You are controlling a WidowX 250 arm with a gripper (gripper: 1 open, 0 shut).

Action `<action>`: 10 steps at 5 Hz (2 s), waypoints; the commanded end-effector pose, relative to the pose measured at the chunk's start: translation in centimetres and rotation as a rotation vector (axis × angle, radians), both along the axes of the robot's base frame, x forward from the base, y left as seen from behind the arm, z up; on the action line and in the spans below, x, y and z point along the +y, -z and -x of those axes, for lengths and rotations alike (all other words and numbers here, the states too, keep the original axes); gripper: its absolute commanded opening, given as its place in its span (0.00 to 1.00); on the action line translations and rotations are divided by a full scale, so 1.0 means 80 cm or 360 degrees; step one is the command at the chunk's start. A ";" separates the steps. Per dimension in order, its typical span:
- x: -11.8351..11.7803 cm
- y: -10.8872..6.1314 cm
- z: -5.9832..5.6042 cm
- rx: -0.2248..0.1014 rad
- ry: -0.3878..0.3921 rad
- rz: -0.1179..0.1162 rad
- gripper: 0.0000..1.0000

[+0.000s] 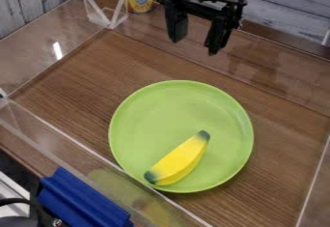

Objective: Remove the banana from inside the green plate and put it on the table

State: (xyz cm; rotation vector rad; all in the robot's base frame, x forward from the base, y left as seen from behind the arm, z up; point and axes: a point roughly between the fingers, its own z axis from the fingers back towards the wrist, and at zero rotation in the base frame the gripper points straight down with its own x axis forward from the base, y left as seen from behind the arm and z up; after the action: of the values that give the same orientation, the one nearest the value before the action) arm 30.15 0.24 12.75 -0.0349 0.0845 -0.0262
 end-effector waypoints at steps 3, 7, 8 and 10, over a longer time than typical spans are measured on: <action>0.003 -0.018 -0.004 -0.0080 -0.0001 0.0007 1.00; 0.000 -0.020 -0.001 -0.0079 0.0006 0.0013 1.00; 0.000 -0.020 0.000 -0.0079 0.0007 0.0015 1.00; -0.020 -0.021 0.052 -0.0096 0.0035 0.0022 1.00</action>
State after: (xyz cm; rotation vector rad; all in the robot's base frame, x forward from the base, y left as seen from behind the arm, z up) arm 25.87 -1.20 13.50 -0.0439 0.0639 -0.0532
